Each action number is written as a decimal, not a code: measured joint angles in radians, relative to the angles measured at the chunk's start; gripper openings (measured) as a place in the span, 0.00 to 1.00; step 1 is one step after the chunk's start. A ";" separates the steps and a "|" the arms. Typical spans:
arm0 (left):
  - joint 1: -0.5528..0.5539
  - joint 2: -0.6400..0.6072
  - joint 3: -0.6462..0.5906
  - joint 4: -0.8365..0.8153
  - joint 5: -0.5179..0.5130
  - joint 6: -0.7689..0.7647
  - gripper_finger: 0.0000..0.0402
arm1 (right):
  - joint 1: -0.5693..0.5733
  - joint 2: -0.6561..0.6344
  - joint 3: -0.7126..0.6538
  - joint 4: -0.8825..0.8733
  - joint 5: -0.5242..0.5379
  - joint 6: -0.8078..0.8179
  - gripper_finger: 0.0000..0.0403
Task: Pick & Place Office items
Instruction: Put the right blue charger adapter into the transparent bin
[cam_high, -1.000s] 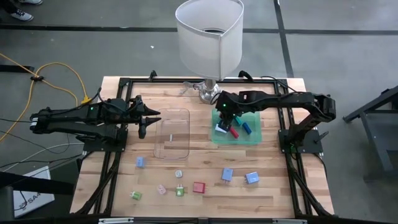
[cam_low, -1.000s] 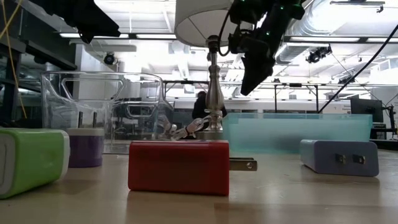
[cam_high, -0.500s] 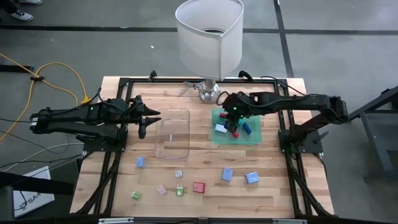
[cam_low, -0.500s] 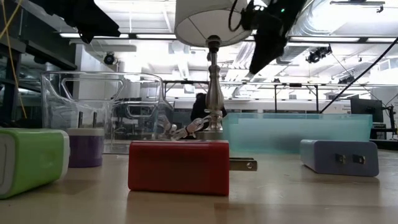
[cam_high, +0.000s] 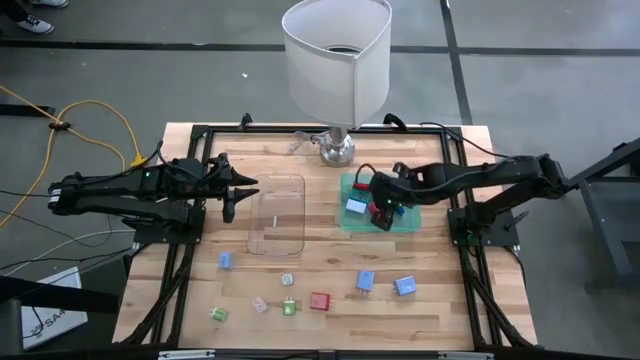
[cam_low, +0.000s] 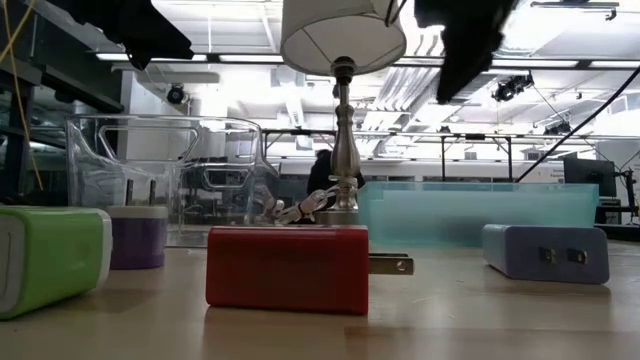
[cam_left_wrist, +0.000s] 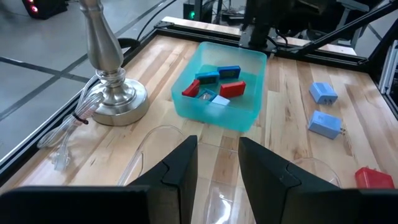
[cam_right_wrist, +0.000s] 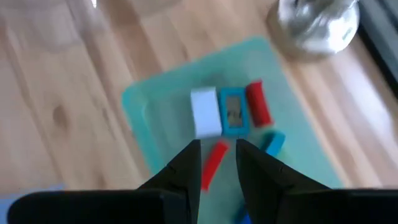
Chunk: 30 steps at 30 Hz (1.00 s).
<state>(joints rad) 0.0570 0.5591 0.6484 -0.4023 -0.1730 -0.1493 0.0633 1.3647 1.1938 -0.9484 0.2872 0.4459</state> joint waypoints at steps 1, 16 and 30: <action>0.000 0.000 0.000 0.000 0.000 0.000 0.27 | 0.014 0.000 0.000 -0.023 -0.010 0.010 0.22; 0.000 0.000 0.000 0.000 0.000 0.000 0.27 | 0.343 0.017 0.000 -0.096 -0.137 0.078 0.22; 0.000 0.000 0.000 0.000 0.000 0.000 0.27 | 0.548 0.115 0.000 -0.150 -0.104 0.290 0.22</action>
<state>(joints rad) 0.0568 0.5592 0.6487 -0.4023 -0.1730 -0.1493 0.6110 1.4793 1.1934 -1.0980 0.1829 0.7362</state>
